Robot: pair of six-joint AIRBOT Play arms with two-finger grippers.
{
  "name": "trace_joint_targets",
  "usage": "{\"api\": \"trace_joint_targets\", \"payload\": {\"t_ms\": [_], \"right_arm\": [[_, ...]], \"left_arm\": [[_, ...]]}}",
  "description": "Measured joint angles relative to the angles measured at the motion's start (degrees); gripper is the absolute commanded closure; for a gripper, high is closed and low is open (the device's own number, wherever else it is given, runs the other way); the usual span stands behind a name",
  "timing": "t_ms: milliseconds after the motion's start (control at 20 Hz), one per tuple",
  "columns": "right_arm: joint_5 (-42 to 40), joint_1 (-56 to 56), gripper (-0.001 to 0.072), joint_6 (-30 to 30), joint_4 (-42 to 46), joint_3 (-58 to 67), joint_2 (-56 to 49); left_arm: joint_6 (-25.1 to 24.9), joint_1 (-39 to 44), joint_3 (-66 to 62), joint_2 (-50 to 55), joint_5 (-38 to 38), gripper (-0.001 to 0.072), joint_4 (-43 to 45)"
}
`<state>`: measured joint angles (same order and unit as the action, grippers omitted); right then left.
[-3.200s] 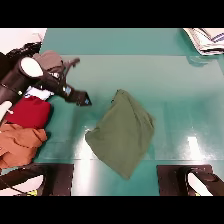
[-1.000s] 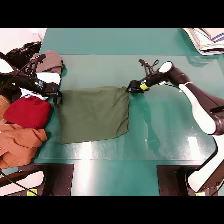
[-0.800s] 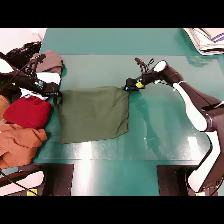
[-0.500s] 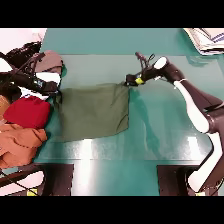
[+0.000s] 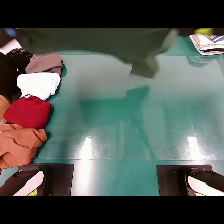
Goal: Fold the shirts.
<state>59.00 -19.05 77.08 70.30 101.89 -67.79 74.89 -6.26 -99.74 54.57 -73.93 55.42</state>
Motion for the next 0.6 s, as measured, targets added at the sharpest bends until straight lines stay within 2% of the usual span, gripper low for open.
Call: {"api": "trace_joint_targets", "payload": {"t_ms": [200, 350, 500, 600], "right_arm": [[3.21, 0.35, 0.0696, 0.31, 4.66, 0.0, 12.15], [6.86, 0.44, 0.0696, 2.43, 8.09, -0.92, 17.94], [10.71, 0.44, 0.0696, 5.31, 9.9, -5.35, 21.09], [13.51, 0.44, 0.0696, 7.63, 10.43, -10.32, 20.98]], "left_arm": [[0.76, -0.02, -7.26, -4.79, -0.33, 0.068, -6.25], [2.73, -0.02, -10.64, -6.03, -3.23, 0.068, -9.75], [5.11, -0.02, -9.4, -6.12, -8.09, 0.068, -8.37], [6.25, 0.0, -3.89, -6.05, -10.62, 0.068, -6.1]]}}
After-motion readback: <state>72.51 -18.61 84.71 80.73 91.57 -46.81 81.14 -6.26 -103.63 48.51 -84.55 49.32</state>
